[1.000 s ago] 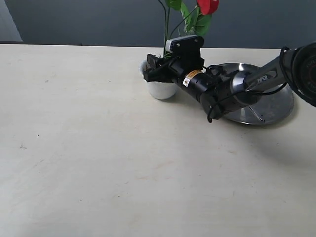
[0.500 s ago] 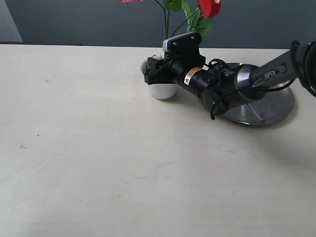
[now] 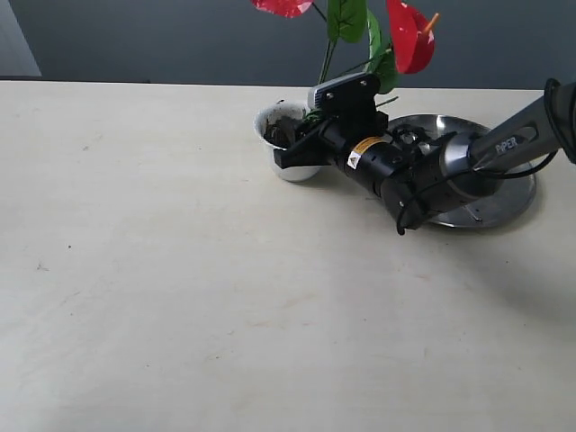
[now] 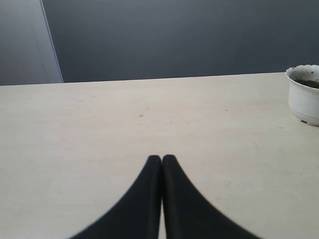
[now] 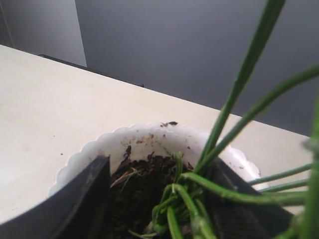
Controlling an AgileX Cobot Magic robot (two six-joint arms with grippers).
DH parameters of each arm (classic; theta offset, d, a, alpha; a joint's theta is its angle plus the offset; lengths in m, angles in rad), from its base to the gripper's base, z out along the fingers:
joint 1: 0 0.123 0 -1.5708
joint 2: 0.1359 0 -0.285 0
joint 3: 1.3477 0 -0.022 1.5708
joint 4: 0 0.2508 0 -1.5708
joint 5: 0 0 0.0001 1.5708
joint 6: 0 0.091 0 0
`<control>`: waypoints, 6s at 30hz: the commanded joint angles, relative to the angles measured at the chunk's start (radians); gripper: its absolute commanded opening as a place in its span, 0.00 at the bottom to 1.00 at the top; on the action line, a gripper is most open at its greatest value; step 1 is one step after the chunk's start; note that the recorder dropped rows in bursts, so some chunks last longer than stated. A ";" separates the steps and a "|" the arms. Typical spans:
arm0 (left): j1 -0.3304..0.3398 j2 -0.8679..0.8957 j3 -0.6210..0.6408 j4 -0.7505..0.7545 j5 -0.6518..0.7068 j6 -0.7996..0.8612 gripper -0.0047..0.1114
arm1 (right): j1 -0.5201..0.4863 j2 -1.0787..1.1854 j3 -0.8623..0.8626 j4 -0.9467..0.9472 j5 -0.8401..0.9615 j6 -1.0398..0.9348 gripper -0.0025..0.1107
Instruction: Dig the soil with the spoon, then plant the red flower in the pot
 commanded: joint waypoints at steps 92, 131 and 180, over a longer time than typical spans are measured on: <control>-0.005 0.005 -0.003 -0.003 -0.009 -0.001 0.05 | 0.008 -0.030 -0.031 -0.109 0.142 0.008 0.49; -0.005 0.005 -0.003 -0.003 -0.009 -0.001 0.05 | 0.008 -0.030 0.135 -0.054 -0.358 0.082 0.49; -0.004 0.005 -0.003 -0.003 -0.009 -0.001 0.05 | 0.008 -0.114 0.243 -0.033 -0.297 0.054 0.49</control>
